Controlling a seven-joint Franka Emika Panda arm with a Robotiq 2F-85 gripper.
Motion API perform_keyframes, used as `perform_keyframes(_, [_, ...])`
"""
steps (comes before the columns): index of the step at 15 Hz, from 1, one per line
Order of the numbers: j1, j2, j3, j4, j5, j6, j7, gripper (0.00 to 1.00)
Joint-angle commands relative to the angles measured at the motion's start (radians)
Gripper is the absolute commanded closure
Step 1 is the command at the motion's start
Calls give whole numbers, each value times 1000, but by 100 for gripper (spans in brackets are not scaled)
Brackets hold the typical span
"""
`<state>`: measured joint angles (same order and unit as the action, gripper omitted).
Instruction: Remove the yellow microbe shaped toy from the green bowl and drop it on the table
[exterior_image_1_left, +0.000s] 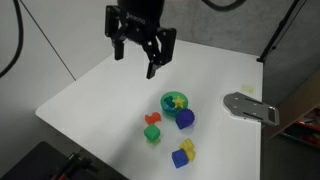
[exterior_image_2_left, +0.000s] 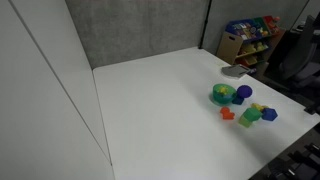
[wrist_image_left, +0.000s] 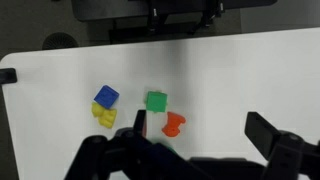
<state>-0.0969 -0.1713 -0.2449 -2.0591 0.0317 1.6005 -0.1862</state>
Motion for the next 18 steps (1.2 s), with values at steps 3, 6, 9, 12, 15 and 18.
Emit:
perform_keyframes(3, [-22, 2, 20, 2, 3, -2, -3, 0])
perform_keyframes(6, [-19, 14, 27, 17, 2, -4, 10, 0])
perform_keyframes(9, [-12, 42, 46, 48, 4, 3, 33, 0])
perform_keyframes(12, [-3, 88, 74, 103, 9, 8, 68, 0])
perform_keyframes(15, [2, 135, 102, 154, 20, 57, 125, 0])
perform_keyframes(18, [10, 191, 128, 191, 37, 121, 169, 0])
